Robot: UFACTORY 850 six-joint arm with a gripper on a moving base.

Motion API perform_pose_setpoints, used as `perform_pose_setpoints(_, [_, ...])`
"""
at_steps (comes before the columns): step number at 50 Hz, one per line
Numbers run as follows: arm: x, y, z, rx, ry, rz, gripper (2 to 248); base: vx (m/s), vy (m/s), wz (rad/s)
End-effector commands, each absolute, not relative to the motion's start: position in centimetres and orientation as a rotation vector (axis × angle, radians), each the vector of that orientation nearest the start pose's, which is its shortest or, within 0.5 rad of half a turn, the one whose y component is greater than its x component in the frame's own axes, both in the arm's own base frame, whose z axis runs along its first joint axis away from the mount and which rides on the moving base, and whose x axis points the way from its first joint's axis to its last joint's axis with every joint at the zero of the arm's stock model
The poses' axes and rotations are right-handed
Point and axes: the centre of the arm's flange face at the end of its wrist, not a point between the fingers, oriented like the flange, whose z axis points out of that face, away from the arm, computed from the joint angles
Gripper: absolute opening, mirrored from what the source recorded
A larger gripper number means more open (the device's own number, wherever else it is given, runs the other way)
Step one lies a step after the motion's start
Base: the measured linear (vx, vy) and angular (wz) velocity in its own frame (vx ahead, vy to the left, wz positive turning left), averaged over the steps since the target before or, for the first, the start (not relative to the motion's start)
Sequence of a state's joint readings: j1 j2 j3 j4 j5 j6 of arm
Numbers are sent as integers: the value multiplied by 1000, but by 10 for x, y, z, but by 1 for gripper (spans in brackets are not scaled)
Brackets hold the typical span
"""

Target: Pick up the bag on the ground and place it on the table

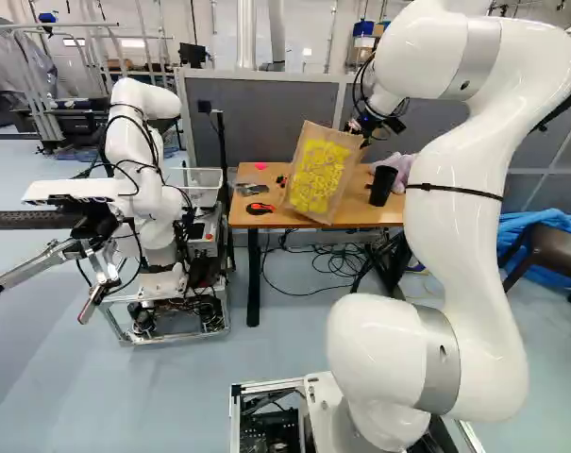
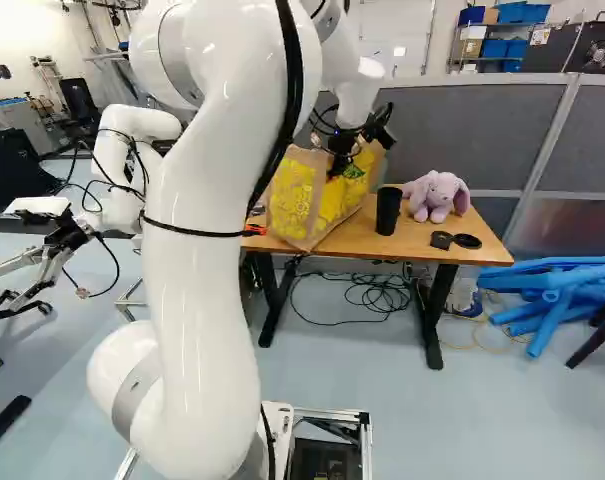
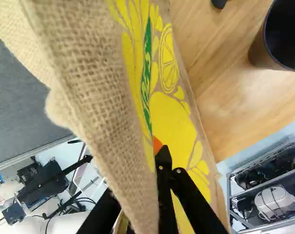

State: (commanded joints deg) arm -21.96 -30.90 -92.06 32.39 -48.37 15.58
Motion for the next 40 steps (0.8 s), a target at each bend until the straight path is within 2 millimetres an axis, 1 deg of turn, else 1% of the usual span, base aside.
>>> perform_pose_setpoints(19, [648, -228, 519, -2352, 1291, -292, 21, 0, 0, 0])
perform_pose_setpoints(37, [649, -229, 515, -2352, 1293, -286, 23, 0, 0, 0])
perform_pose_setpoints(38, [649, -229, 515, -2352, 1293, -286, 49, 0, 0, 0])
perform_pose_setpoints(40, [649, -229, 515, -2352, 1293, -286, 49, 0, 0, 0])
